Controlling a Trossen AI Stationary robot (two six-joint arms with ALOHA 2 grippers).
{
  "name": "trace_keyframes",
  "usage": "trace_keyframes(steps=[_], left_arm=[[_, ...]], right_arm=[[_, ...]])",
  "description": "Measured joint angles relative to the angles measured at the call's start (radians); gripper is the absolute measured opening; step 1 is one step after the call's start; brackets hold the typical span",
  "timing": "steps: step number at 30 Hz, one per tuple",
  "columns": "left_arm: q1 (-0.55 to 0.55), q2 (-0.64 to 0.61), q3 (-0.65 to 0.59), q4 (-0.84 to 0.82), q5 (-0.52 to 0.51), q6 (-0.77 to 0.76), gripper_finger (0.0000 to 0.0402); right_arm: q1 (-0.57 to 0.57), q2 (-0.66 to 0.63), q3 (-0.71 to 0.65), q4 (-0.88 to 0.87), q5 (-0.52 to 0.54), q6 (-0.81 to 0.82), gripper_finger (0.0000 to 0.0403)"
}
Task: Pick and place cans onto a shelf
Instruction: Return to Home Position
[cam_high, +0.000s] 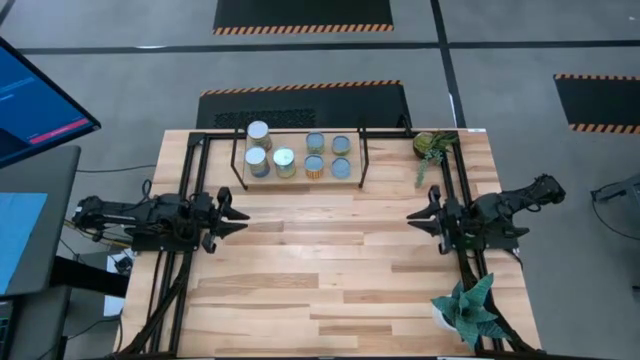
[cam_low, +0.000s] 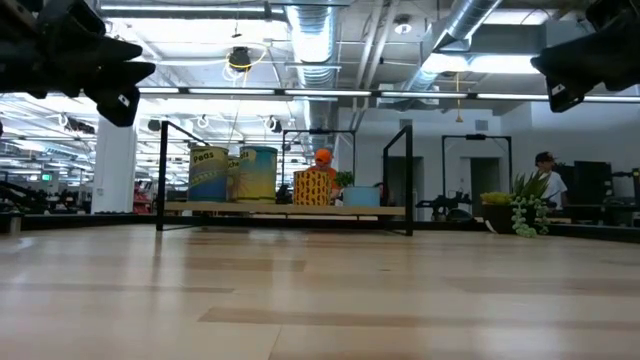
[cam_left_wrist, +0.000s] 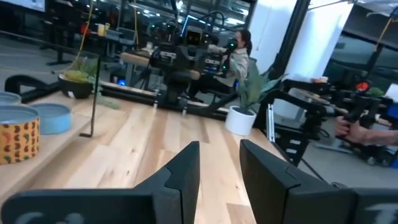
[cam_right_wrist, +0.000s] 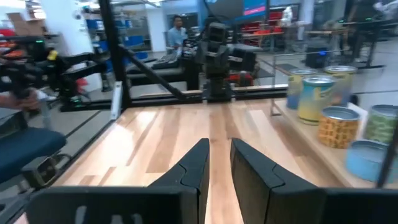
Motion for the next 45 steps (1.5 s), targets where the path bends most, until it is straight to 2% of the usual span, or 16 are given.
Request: trace_keyframes(steps=[3, 5, 9, 11, 14, 18, 22, 28, 35, 45], left_arm=[[0.000, 0.000, 0.000, 0.000, -0.008, -0.015, 0.0103], [0.000, 0.000, -0.001, 0.000, -0.010, -0.015, 0.0103], [0.000, 0.000, -0.001, 0.001, -0.009, -0.043, 0.0103], [0.000, 0.000, -0.001, 0.001, -0.001, -0.055, 0.0103], [0.000, 0.000, -0.002, 0.003, 0.015, -0.067, 0.0103], [0.000, 0.000, -0.002, 0.002, 0.024, -0.068, 0.0103], [0.000, 0.000, -0.002, -0.004, 0.026, -0.068, 0.0103], [0.000, 0.000, -0.003, -0.011, 0.053, -0.067, 0.0103], [0.000, 0.000, -0.003, -0.024, 0.043, -0.021, 0.0103], [0.000, 0.000, -0.003, -0.025, 0.042, -0.022, 0.0103]], right_arm=[[0.000, 0.000, 0.000, 0.006, 0.051, -0.019, 0.0092], [0.000, 0.000, -0.012, 0.050, 0.046, -0.050, 0.0092], [0.000, 0.000, -0.074, 0.159, -0.059, -0.068, 0.0092], [-0.002, 0.001, -0.112, 0.196, -0.067, -0.029, 0.0092], [-0.025, 0.005, -0.112, 0.195, -0.082, 0.000, 0.0092], [-0.079, 0.000, -0.112, 0.221, -0.155, -0.073, 0.0092], [-0.157, 0.000, -0.112, 0.184, -0.186, -0.067, 0.0092], [-0.262, 0.000, -0.113, 0.144, -0.305, -0.037, 0.0092], [-0.308, 0.000, -0.113, 0.139, -0.309, -0.011, 0.0092], [-0.307, 0.000, -0.113, 0.140, -0.307, -0.010, 0.0092]])
